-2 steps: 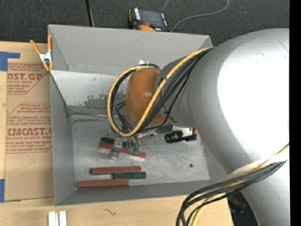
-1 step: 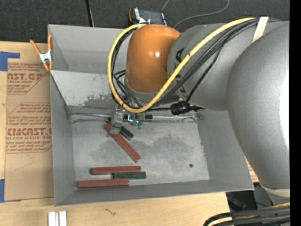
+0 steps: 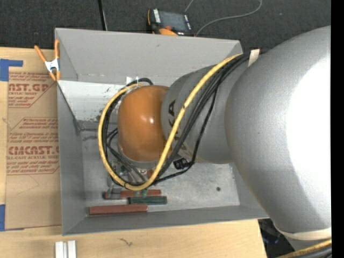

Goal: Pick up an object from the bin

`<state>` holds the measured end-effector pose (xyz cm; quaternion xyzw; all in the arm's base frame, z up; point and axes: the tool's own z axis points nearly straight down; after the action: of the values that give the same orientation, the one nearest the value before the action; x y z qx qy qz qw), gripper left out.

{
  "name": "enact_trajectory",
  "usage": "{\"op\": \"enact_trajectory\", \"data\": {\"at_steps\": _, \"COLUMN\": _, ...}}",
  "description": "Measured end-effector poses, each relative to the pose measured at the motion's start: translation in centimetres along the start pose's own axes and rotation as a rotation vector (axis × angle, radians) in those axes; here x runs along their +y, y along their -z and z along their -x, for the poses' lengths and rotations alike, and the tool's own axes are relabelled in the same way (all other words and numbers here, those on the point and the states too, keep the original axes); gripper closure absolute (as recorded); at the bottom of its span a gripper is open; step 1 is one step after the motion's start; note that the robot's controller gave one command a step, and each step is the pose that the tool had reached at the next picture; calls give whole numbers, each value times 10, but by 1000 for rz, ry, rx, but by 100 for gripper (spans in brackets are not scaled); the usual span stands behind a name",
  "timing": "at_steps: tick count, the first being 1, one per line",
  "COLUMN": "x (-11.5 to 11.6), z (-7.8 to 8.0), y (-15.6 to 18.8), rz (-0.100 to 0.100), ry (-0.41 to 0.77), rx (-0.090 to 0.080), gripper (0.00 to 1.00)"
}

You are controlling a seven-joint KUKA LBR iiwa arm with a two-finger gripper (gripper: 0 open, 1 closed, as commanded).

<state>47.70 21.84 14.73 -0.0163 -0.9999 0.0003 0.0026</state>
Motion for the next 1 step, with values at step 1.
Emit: {"op": "enact_trajectory", "data": {"at_steps": 1, "x": -1, "z": 2, "y": 2, "rz": 1, "ry": -2, "rx": -4, "gripper": 0}}
